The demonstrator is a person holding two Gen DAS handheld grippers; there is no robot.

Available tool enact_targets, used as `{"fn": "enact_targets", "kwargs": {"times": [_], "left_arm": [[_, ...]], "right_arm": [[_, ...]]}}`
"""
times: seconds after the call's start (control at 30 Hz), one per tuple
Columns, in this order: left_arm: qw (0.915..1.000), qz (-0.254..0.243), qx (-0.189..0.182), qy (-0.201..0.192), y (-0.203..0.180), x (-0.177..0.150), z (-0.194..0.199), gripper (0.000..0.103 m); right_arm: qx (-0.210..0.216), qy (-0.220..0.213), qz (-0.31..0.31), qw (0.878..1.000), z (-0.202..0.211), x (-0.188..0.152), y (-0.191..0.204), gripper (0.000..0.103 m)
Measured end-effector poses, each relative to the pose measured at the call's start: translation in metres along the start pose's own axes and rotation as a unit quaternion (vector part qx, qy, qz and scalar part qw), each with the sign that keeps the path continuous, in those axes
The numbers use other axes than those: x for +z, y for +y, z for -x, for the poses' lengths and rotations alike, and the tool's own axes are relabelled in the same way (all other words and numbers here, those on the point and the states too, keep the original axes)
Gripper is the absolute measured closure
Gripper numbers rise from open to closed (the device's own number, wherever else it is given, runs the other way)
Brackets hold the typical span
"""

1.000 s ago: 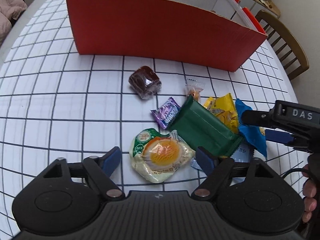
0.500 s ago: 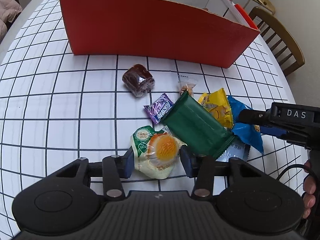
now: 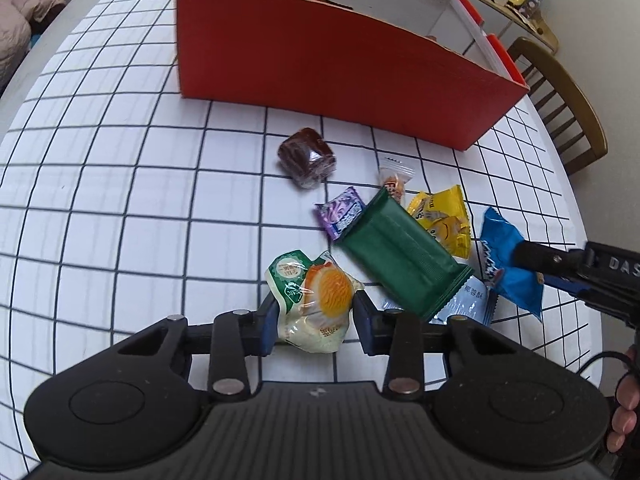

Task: Organize snacks
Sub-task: 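Grasp the blue cookie packet with right tool while left tool grasps round cake packet, then carry both packets into the red box and open both tools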

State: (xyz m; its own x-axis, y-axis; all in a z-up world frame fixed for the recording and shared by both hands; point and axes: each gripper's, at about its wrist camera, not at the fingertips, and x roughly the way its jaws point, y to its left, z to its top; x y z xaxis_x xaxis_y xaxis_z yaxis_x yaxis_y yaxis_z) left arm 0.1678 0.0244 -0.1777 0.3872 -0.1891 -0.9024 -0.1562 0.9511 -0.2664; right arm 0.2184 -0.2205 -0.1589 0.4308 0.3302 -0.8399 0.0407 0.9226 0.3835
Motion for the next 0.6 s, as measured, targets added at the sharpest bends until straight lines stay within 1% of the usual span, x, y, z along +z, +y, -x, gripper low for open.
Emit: {"fn": "enact_targets", "kwargs": {"times": [0.2, 0.53, 0.6], "left_arm": [[0.9998, 0.016, -0.008, -0.004, 0.014, -0.006, 0.013, 0.067], [0.9989, 0.028, -0.022, -0.029, 0.025, -0.014, 0.045, 0.068], [0.9988, 0.027, -0.020, -0.037, 0.024, -0.012, 0.053, 0.068]], "right_arm": [[0.018, -0.011, 0.009, 1.000, 0.021, -0.009, 0.006, 0.072], [0.042, -0.027, 0.042, 0.998, 0.051, -0.017, 0.024, 0.072], [0.048, -0.030, 0.047, 0.997, 0.056, -0.016, 0.028, 0.072]]}}
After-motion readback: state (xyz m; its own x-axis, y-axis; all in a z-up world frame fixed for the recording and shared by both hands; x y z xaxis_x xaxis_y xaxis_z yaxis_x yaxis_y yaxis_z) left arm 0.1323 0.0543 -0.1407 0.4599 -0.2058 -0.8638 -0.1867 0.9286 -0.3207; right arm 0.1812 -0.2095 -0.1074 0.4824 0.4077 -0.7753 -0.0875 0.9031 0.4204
